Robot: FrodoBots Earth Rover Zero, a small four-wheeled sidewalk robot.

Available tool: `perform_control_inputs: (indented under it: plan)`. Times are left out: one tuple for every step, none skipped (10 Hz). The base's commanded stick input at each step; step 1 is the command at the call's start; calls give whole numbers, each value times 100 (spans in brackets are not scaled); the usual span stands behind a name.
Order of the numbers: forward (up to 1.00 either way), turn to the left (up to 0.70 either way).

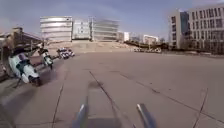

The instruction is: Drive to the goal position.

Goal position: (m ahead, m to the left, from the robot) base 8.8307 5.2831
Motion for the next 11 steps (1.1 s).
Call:
perform_control_inputs:
  plan:
    - [70,14]
    - [70,14]
    - [70,14]
    - [70,14]
    - [70,5]
    - [70,0]
    - [70,0]
    - [70,-3]
    - [70,-14]
    - [70,-14]
    - [70,-14]
